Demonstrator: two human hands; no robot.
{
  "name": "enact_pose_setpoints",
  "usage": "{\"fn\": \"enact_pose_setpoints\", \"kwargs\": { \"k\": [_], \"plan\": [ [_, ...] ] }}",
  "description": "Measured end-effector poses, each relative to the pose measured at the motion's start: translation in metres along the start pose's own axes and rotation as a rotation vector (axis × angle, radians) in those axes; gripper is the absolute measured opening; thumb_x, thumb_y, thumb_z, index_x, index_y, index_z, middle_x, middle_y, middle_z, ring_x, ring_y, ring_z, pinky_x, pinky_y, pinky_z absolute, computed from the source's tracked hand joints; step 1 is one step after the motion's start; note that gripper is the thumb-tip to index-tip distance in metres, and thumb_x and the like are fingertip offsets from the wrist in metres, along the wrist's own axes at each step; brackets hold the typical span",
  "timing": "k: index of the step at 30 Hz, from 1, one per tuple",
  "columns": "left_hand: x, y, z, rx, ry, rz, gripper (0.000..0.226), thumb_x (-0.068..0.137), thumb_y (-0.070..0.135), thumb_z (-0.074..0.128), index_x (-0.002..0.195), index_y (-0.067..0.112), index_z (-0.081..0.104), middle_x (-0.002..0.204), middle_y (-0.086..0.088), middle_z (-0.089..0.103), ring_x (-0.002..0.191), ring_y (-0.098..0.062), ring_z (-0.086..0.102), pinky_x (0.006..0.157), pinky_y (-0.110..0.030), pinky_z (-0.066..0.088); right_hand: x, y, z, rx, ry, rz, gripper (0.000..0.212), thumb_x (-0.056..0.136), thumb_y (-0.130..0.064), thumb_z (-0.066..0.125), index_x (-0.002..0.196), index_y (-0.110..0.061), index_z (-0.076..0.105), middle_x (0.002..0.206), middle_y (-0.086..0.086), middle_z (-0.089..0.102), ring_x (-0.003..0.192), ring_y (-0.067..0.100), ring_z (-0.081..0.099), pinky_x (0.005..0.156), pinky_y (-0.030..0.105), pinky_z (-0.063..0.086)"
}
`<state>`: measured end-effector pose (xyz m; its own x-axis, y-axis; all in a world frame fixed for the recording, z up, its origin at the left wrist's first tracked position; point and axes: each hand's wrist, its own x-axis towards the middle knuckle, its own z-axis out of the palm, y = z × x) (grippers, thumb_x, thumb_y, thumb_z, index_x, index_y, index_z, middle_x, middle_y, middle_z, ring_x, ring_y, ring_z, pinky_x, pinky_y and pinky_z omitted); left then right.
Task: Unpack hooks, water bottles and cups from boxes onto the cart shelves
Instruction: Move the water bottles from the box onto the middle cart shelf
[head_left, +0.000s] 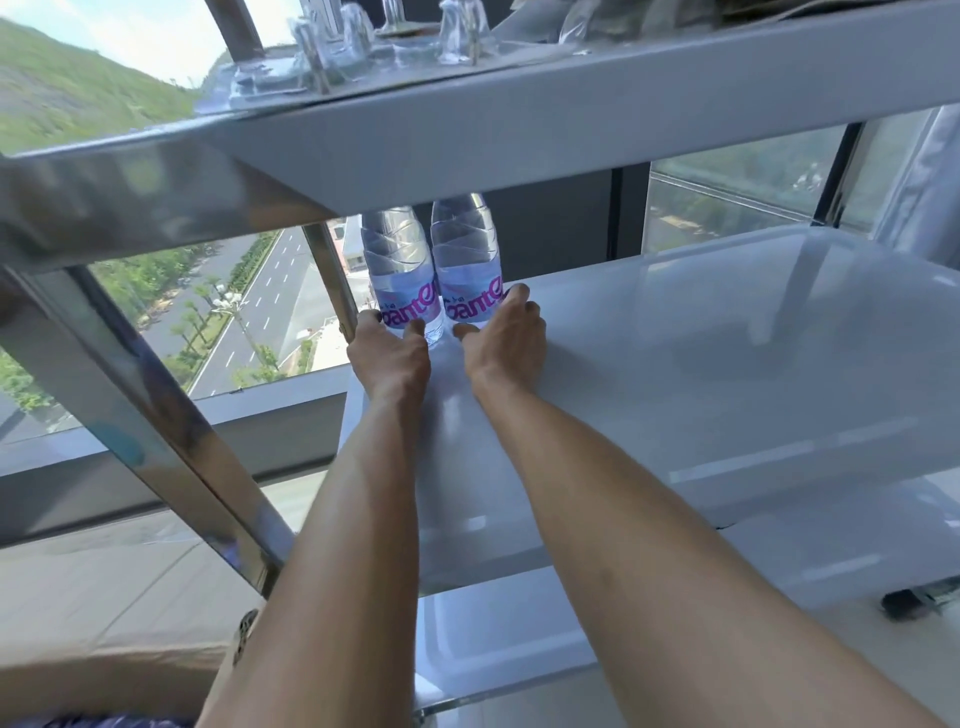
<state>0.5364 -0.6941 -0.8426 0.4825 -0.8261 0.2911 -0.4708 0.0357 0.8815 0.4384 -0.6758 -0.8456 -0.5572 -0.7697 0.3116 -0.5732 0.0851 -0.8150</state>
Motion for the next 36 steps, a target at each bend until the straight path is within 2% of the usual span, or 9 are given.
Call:
{"fn": "enact_pose_setpoints", "kwargs": {
  "k": [4, 8, 11, 17, 21, 25, 29, 33, 36],
  "plan": [
    [0.002, 0.001, 0.002, 0.040, 0.013, -0.003, 0.038, 0.089, 0.029, 0.070, 0.119, 0.008, 0.063, 0.121, -0.010, 0.067, 0.114, -0.027, 0.060, 0.090, -0.025, 0.038, 0.004, 0.001, 0.001, 0.001, 0.041, 0.035, 0.053, 0.083, -0.025, 0.077, 0.122, -0.008, 0.045, 0.119, 0.014, 0.062, 0.112, 0.031, 0.058, 0.090, 0.033, 0.043],
    [0.004, 0.002, 0.001, 0.039, -0.012, -0.020, 0.036, 0.086, 0.025, 0.071, 0.117, 0.010, 0.063, 0.118, -0.008, 0.069, 0.112, -0.025, 0.061, 0.088, -0.024, 0.040, 0.008, 0.003, 0.004, -0.100, 0.006, -0.038, 0.044, 0.089, -0.024, 0.068, 0.127, -0.008, 0.050, 0.120, 0.013, 0.062, 0.113, 0.031, 0.056, 0.093, 0.032, 0.042],
    [0.004, 0.001, 0.000, 0.034, -0.031, -0.021, 0.034, 0.082, 0.016, 0.067, 0.115, 0.011, 0.065, 0.115, -0.007, 0.070, 0.107, -0.025, 0.063, 0.085, -0.021, 0.042, 0.009, 0.002, 0.004, -0.044, 0.007, -0.034, 0.035, 0.089, -0.017, 0.065, 0.121, -0.009, 0.055, 0.118, 0.009, 0.066, 0.112, 0.030, 0.059, 0.089, 0.032, 0.044],
    [0.008, 0.000, 0.002, 0.035, -0.054, -0.014, 0.032, 0.083, 0.015, 0.069, 0.114, 0.010, 0.063, 0.116, -0.008, 0.069, 0.109, -0.027, 0.063, 0.093, -0.027, 0.044, 0.009, 0.002, 0.006, 0.045, 0.079, 0.015, 0.029, 0.082, -0.010, 0.070, 0.106, -0.011, 0.053, 0.105, 0.011, 0.071, 0.101, 0.032, 0.064, 0.076, 0.032, 0.045],
    [0.012, -0.003, 0.005, 0.063, -0.077, -0.006, 0.034, 0.085, 0.015, 0.069, 0.118, 0.007, 0.061, 0.120, -0.010, 0.067, 0.113, -0.029, 0.060, 0.095, -0.030, 0.043, 0.013, 0.005, 0.010, -0.036, 0.028, -0.021, 0.026, 0.085, -0.013, 0.068, 0.110, -0.009, 0.059, 0.110, 0.010, 0.070, 0.106, 0.030, 0.062, 0.085, 0.032, 0.045],
    [0.011, 0.009, -0.008, 0.108, -0.100, -0.086, 0.037, 0.093, 0.020, 0.063, 0.125, 0.004, 0.054, 0.125, -0.017, 0.063, 0.118, -0.035, 0.057, 0.094, -0.032, 0.042, 0.010, 0.000, -0.005, -0.168, -0.052, -0.046, 0.030, 0.091, -0.017, 0.060, 0.120, -0.010, 0.058, 0.119, 0.012, 0.063, 0.113, 0.031, 0.057, 0.091, 0.037, 0.045],
    [-0.029, 0.026, -0.033, 0.191, -0.122, -0.082, 0.033, 0.096, 0.015, 0.052, 0.128, 0.006, 0.052, 0.118, -0.022, 0.064, 0.113, -0.038, 0.058, 0.087, -0.036, 0.044, -0.025, 0.008, -0.042, -0.305, -0.054, 0.042, 0.032, 0.092, -0.015, 0.050, 0.124, -0.014, 0.053, 0.122, 0.013, 0.057, 0.114, 0.032, 0.054, 0.090, 0.040, 0.042],
    [-0.105, 0.040, -0.072, 0.208, -0.240, -0.080, 0.028, 0.093, 0.005, 0.048, 0.119, 0.004, 0.058, 0.110, -0.024, 0.065, 0.106, -0.039, 0.060, 0.070, -0.026, 0.035, -0.089, 0.005, -0.081, -0.363, -0.135, 0.009, 0.037, 0.090, -0.011, 0.048, 0.127, -0.014, 0.053, 0.124, 0.012, 0.056, 0.117, 0.031, 0.051, 0.096, 0.041, 0.041],
    [-0.156, 0.053, -0.110, 0.248, -0.297, -0.023, 0.032, 0.089, 0.000, 0.047, 0.118, 0.002, 0.061, 0.108, -0.023, 0.066, 0.104, -0.037, 0.061, 0.074, -0.031, 0.042, -0.126, -0.009, -0.118, -0.310, -0.163, 0.009, 0.037, 0.090, -0.009, 0.048, 0.127, -0.013, 0.054, 0.126, 0.012, 0.056, 0.120, 0.032, 0.048, 0.098, 0.041, 0.039]
  ]
}}
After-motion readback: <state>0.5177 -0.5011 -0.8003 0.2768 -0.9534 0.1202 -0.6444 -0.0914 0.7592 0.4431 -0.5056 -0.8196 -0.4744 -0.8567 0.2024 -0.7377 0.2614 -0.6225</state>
